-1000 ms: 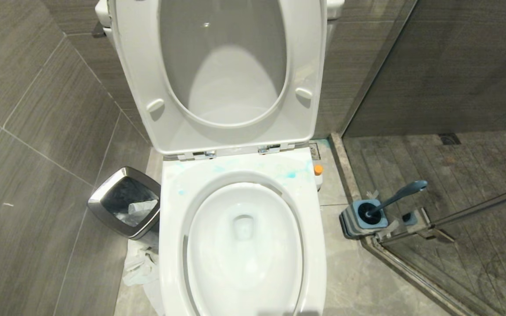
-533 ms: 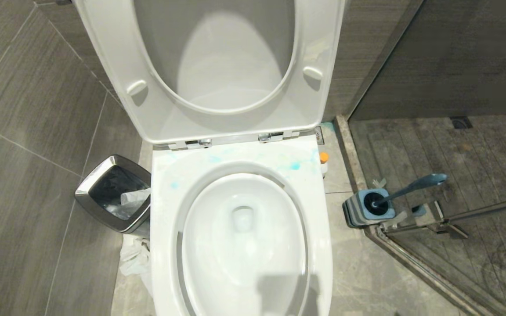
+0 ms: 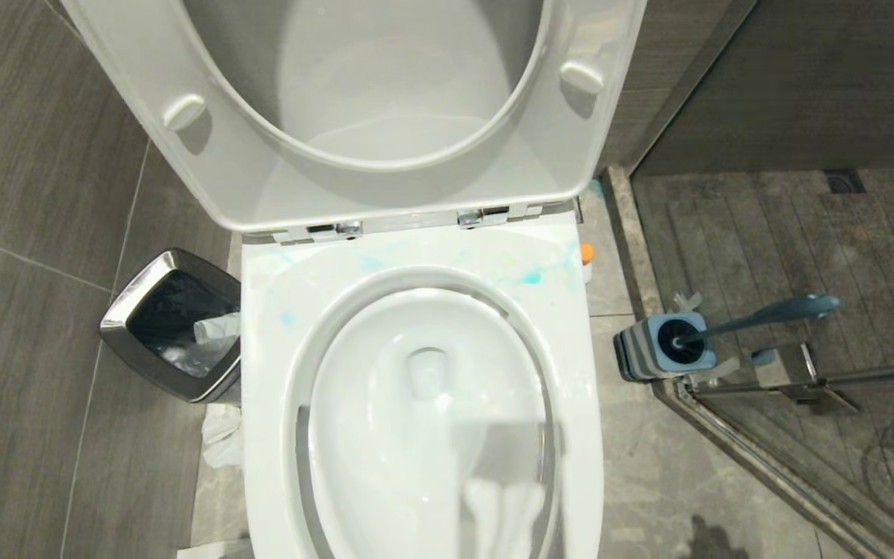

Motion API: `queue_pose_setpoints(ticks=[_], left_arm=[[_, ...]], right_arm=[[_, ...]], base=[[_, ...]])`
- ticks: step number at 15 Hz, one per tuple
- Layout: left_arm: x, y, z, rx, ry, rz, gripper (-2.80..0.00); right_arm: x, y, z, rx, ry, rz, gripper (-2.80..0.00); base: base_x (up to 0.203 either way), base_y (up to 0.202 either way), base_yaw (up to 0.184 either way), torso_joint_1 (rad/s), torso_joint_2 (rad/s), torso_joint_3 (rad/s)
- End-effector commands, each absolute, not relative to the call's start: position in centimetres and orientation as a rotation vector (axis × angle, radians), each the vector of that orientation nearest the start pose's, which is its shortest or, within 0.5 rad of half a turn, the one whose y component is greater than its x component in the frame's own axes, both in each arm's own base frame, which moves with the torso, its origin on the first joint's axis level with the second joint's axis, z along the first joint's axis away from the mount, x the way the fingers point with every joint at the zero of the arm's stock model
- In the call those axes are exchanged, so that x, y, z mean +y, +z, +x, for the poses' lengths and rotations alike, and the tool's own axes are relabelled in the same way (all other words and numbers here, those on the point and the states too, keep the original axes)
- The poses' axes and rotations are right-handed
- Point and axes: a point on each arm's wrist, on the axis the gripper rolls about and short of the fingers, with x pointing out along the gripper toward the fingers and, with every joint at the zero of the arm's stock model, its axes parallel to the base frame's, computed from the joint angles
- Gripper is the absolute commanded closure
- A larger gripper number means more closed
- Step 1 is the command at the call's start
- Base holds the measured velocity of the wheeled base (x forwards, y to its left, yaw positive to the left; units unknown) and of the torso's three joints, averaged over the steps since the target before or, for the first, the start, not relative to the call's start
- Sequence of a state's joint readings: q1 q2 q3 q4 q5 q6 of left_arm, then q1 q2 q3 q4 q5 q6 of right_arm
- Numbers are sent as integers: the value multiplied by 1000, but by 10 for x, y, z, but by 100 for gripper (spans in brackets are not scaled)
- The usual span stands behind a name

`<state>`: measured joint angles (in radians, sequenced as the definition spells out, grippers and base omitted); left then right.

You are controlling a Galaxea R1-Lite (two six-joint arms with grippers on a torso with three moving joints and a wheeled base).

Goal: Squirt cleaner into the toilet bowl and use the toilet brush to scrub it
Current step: Pour in the cleaning agent

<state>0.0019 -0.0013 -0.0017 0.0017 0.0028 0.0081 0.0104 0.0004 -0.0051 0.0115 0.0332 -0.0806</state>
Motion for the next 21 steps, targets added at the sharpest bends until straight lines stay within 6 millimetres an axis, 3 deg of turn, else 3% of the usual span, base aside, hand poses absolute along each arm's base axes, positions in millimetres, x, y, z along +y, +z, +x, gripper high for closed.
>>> queue_pose_setpoints(ticks=[1,9,18,21], left_arm=[[0,76,-23,1,6,8,0],[0,75,-23,0,5,6,0],[0,75,-23,0,5,5,0],[0,75,-23,0,6,3,0]], right_arm=[[0,76,-23,4,43,-81,0],[0,76,-23,3,43,-80,0],[0,77,-23,0,21,-15,0],[-1,93,-30,-2,-10,-11,0]], base=[[0,0,0,5,0,-198],[0,0,0,2,1,-191],[0,0,0,2,2,-17],[0,0,0,0,0,0]])
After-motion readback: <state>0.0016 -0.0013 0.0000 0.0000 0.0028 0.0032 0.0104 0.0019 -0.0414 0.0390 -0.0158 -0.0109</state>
